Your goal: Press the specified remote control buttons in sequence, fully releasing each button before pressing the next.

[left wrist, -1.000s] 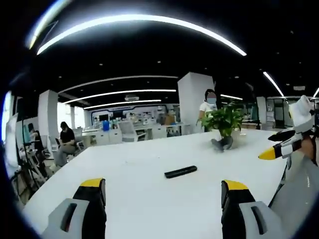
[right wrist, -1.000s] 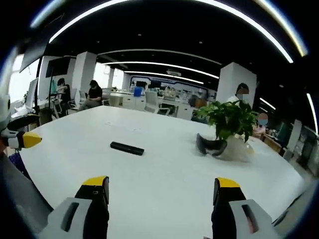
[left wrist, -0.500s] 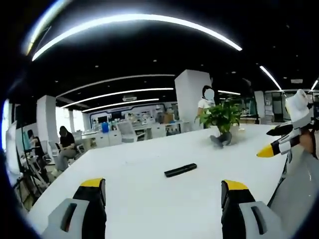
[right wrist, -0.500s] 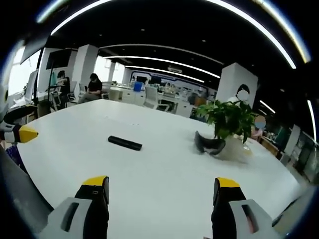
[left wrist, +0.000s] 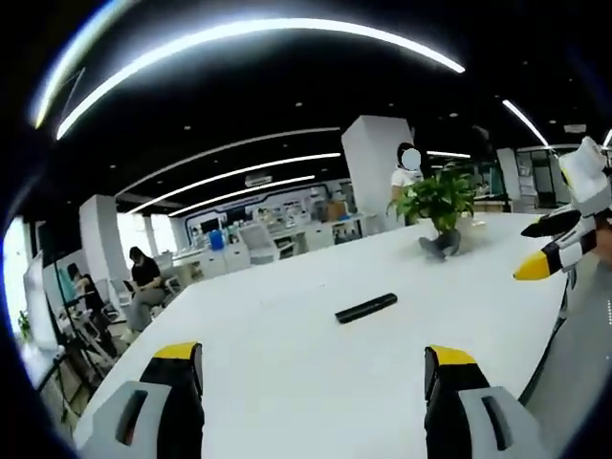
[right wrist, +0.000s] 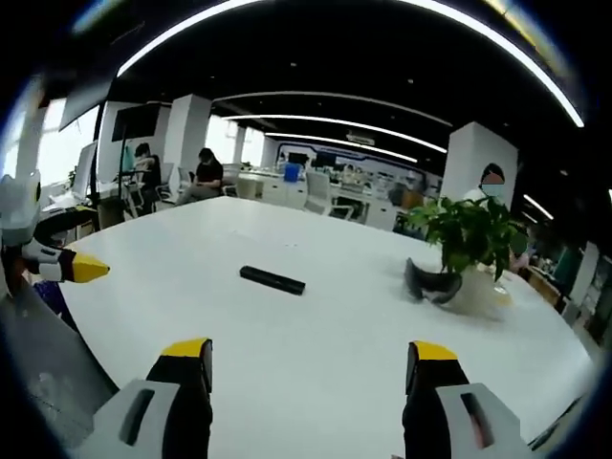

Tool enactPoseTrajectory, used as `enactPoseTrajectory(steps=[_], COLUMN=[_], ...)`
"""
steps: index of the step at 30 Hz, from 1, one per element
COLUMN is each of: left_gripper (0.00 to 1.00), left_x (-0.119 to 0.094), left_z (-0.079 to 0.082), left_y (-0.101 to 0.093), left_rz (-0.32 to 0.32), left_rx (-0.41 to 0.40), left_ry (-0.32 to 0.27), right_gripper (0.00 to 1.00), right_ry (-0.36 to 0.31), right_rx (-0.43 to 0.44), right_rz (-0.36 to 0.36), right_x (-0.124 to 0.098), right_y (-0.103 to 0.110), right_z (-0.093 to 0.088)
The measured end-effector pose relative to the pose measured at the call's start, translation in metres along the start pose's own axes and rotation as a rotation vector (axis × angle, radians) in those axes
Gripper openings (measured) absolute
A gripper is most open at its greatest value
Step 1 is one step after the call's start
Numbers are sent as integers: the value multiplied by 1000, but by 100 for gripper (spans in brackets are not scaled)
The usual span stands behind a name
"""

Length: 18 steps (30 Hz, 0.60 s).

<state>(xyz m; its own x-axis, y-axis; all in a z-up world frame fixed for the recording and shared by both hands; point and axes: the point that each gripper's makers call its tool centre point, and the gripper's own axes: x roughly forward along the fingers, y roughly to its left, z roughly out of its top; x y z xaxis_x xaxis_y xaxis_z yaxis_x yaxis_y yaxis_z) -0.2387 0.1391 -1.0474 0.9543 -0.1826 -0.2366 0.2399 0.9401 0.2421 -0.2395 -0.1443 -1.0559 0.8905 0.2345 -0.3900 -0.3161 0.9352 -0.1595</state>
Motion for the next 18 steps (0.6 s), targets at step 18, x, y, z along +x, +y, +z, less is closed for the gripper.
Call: enactPoseTrajectory(steps=[18], left_gripper=[100], left_x=[2], left_z=[-19], left_y=[12], left_rz=[53], left_rx=[15], left_ry=[94], right_gripper=[83], right_ry=[-24], right_rx=[32], right_rz=[121], right_x=[-2], right_y=[23], right_z=[4])
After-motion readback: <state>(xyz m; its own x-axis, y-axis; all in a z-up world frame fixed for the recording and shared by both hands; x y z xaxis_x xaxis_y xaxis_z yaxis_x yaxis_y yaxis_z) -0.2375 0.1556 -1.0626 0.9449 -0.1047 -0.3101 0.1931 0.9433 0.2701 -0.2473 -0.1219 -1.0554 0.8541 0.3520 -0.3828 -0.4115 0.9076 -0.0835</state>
